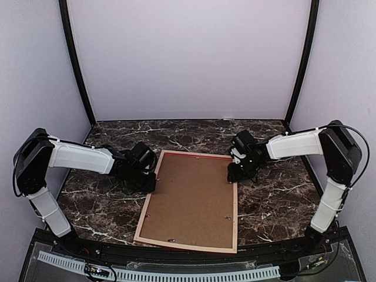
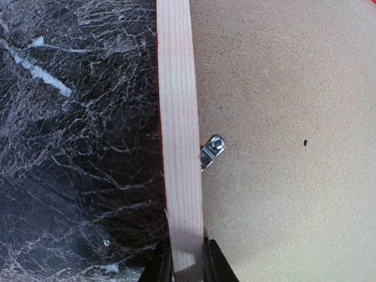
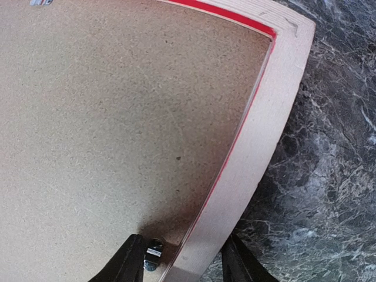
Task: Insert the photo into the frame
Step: Press the fastener onto the backboard.
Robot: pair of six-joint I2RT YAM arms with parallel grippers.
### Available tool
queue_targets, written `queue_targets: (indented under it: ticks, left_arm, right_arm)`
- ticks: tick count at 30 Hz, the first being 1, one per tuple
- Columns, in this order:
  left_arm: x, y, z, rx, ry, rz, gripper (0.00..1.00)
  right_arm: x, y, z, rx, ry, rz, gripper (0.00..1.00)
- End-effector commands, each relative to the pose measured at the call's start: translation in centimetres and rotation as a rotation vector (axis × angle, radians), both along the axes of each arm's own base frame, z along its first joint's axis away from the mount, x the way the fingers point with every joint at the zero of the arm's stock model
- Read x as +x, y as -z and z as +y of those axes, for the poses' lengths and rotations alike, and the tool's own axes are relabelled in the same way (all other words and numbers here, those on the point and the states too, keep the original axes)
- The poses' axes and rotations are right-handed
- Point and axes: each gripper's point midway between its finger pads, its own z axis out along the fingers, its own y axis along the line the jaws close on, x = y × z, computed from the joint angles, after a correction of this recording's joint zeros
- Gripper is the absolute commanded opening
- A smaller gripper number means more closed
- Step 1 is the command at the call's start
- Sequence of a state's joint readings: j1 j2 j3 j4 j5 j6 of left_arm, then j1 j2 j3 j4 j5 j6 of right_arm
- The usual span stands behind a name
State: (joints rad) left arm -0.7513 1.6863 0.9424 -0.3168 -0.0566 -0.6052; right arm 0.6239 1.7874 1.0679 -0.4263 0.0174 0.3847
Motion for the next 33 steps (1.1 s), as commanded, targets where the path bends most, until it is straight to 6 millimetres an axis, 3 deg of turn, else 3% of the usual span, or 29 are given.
queue_targets:
  ticks: [1, 16, 33]
  left_arm:
    - [-2.3, 1.5, 1.4, 0.074, 0.026, 0.098, 0.0]
    - [-2.4, 1.4, 1.6, 0.083, 0.029, 0.103, 0.0]
    - [-2.5, 1.3, 1.2, 0.053, 0.027, 0.103, 0.0]
  right_arm:
    - [-0.5, 1.2, -0.1, -0.016, -0.045, 0.049, 0.45]
    - [-0.8, 2.3, -1.0, -0.004, -0.149, 0.086, 0.39]
    - [1.1, 1.7, -0.2, 0.0, -0.286, 0.004, 0.32]
